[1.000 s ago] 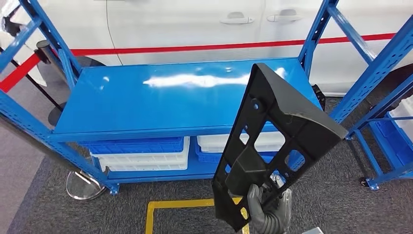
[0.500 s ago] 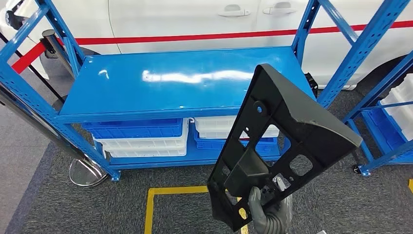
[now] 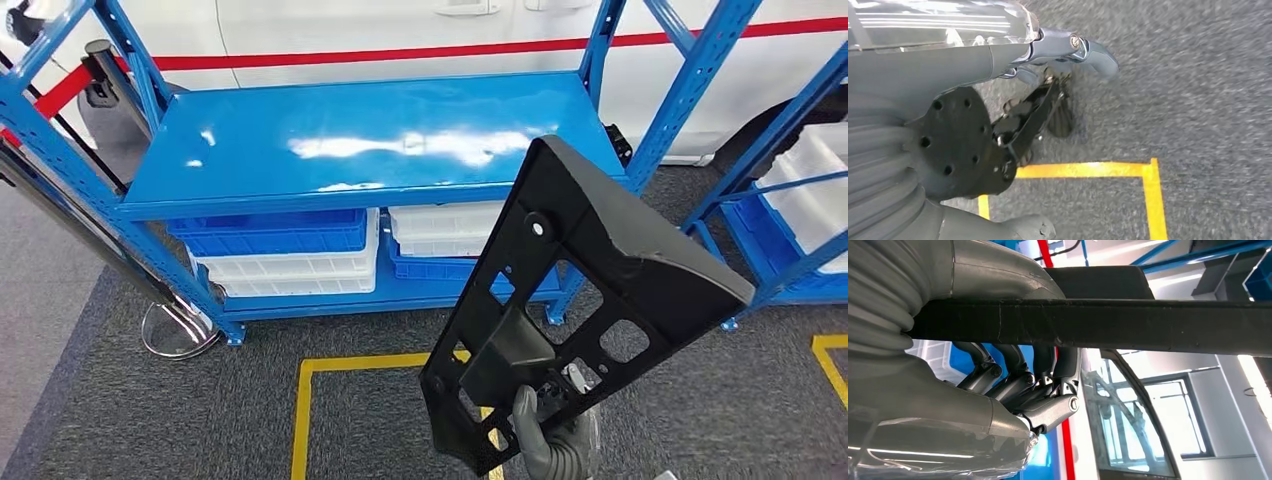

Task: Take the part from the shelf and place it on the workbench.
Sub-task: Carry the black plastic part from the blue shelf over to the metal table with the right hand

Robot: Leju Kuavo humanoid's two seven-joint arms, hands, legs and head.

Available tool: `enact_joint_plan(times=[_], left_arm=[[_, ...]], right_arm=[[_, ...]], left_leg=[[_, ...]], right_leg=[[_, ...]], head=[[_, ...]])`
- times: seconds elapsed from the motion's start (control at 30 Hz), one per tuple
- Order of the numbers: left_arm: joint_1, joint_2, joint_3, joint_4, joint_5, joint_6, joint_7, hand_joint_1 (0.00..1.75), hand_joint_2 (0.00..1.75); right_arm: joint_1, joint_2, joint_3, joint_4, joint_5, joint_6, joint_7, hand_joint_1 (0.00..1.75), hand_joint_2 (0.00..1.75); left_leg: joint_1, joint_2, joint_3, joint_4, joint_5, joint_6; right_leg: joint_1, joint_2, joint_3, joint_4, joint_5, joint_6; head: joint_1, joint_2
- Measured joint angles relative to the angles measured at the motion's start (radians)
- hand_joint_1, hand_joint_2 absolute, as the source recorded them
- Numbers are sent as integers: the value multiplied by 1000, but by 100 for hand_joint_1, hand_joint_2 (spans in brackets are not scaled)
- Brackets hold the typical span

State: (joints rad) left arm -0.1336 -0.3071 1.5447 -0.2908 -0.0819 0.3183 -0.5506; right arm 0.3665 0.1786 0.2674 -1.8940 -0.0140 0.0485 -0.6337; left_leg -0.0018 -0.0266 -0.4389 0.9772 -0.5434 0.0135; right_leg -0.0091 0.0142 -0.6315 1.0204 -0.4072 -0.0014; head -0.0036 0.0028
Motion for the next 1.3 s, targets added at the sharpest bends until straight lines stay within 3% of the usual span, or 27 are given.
enact_joint_plan(times=[0.07, 0.1, 0.2, 0.23, 0.27, 0.3, 0.37, 0.43, 0.47, 0.53, 0.6, 0.67, 0.73, 0.77, 0.8, 0.83, 0.9, 0.97, 1.0, 1.03, 1.07, 1.13, 1.2, 1.27, 1.3], left_arm=[[1, -3, -3, -1, 7, 18, 0, 0, 175], [1, -4, -5, -1, 10, 26, 1, 0, 175], [2, -6, -13, -4, 19, 50, 2, 0, 175], [2, -6, -17, -5, 21, 60, 0, 0, 175], [3, -6, -22, -6, 22, 69, -2, 0, 175], [3, -6, -27, -6, 23, 77, -5, 0, 175], [3, -6, -38, -7, 24, 86, -8, 0, 175], [3, -6, -48, -8, 25, 91, -11, 0, 175], [3, -6, -53, -9, 26, 94, -13, 0, 175], [3, -6, -65, -10, 27, 101, -16, 0, 175], [4, -5, -76, -10, 28, 105, -18, 0, 175], [9, -4, -83, -12, 28, 107, -20, 0, 175], [15, -2, -92, -14, 26, 109, -21, 0, 175], [18, -2, -97, -15, 23, 110, -21, 0, 175], [20, -1, -101, -15, 21, 110, -21, 0, 175], [21, -1, -106, -15, 19, 109, -21, 0, 175], [23, 0, -115, -16, 13, 108, -20, 0, 175], [25, 2, -126, -17, -7, 116, -14, 0, 175], [25, 2, -133, -17, -23, 126, -9, 0, 175], [27, 3, -144, -17, -41, 135, -3, 0, 175], [28, 3, -156, -17, -55, 142, 2, 0, 175], [34, 4, -176, -18, -67, 146, 6, 0, 175], [42, 4, -187, -20, -66, 146, 5, 0, 175], [46, 4, -192, -22, -59, 143, 0, 0, 175], [46, 4, -193, -23, -53, 140, -4, 0, 175]], right_arm=[[14, 4, -22, 0, 1, 11, -2, 175, 175], [22, 6, -36, 0, 2, 18, -3, 175, 175], [42, 12, -77, 0, 12, 41, -7, 175, 175], [49, 16, -92, 0, 18, 50, -8, 175, 175], [59, 21, -107, -1, 24, 58, -9, 175, 175], [69, 27, -121, -2, 30, 65, -10, 175, 175], [85, 40, -148, -8, 39, 75, -13, 175, 175], [95, 53, -171, -18, 48, 86, -15, 175, 175], [102, 61, -182, -23, 53, 93, -15, 175, 175], [120, 79, -208, -36, 67, 108, -17, 175, 175], [137, 97, -233, -49, 76, 119, -17, 175, 175], [144, 113, -249, -57, 82, 126, -18, 175, 175], [152, 126, -262, -64, 90, 135, -19, 175, 175], [158, 132, -270, -69, 93, 139, -19, 175, 175], [166, 137, -277, -74, 95, 142, -20, 175, 175], [174, 142, -283, -80, 95, 144, -20, 175, 175], [185, 148, -290, -93, 92, 145, -21, 175, 175], [193, 153, -295, -105, 84, 138, -21, 175, 175], [201, 155, -297, -112, 79, 132, -22, 175, 175], [211, 157, -301, -120, 73, 126, -22, 175, 175], [222, 158, -305, -127, 68, 120, -22, 175, 175], [238, 160, -313, -139, 61, 113, -23, 175, 175], [244, 161, -316, -144, 56, 107, -23, 175, 175], [251, 161, -319, -145, 53, 101, -23, 175, 175], [257, 161, -320, -146, 51, 99, -23, 175, 175]], left_leg=[[3, 18, -5, -11, 18, 9], [5, 27, -9, -17, 29, 15], [6, 56, -34, -19, 50, 24], [5, 67, -42, -17, 55, 23], [5, 77, -50, -14, 58, 23], [6, 87, -56, -10, 60, 21], [6, 105, -62, 2, 58, 15], [1, 122, -66, 19, 52, 3], [-1, 129, -67, 24, 50, -3], [-1, 141, -68, 27, 48, -13], [4, 110, -79, 56, 21, -25], [9, 58, -121, 158, -45, -34], [10, 38, -174, 284, -98, -36], [11, 35, -186, 313, -100, -36], [11, 33, -179, 301, -81, -35], [12, 26, -156, 253, -46, -32], [15, -22, -96, 115, 18, -24], [14, -61, -69, 43, 36, -17], [13, -59, -68, 38, 35, -14], [13, -48, -68, 34, 38, -10], [14, -35, -66, 28, 44, -4], [19, -3, -66, 13, 56, 10], [16, 32, -70, 10, 60, 17], [12, 68, -74, 11, 60, 17], [11, 83, -75, 12, 59, 17]], right_leg=[[-3, 5, -6, 6, 0, 12], [-3, 4, -16, 29, -22, 16], [-6, -2, -78, 197, -141, 27], [-7, -4, -89, 246, -164, 31], [-9, -7, -84, 264, -170, 35], [-11, -12, -59, 242, -157, 37], [-13, -47, 32, 112, -114, 37], [-9, -78, 90, 13, -92, 24], [-6, -83, 94, -1, -93, 16], [-5, -62, 88, 0, -87, 0], [-8, -44, 83, -4, -79, -14], [-10, -23, 75, -5, -72, -24], [-10, 2, 67, -3, -67, -28], [-9, 16, 65, -1, -66, -28], [-9, 30, 64, 2, -66, -28], [-9, 44, 63, 4, -65, -27], [-9, 71, 60, 9, -63, -21], [-11, 95, 50, 12, -57, -8], [-12, 107, 45, 11, -53, 1], [-14, 120, 41, 8, -48, 10], [-14, 118, 37, 9, -48, 17], [-9, 72, 12, 55, -83, 24], [-8, 12, -42, 172, -154, 28], [-10, -7, -79, 266, -190, 34], [-12, -11, -72, 265, -181, 35]], head=[[-2, 0], [1, 0], [10, 0], [11, 0], [11, 0], [12, 0], [13, 0], [11, 0], [10, 0], [8, 0], [7, 0], [6, 0], [6, 0], [6, 0], [6, 0], [6, 0], [6, 0], [6, 0], [6, 0], [6, 0], [7, 0], [14, 0], [22, 0], [22, 0], [23, 0]])
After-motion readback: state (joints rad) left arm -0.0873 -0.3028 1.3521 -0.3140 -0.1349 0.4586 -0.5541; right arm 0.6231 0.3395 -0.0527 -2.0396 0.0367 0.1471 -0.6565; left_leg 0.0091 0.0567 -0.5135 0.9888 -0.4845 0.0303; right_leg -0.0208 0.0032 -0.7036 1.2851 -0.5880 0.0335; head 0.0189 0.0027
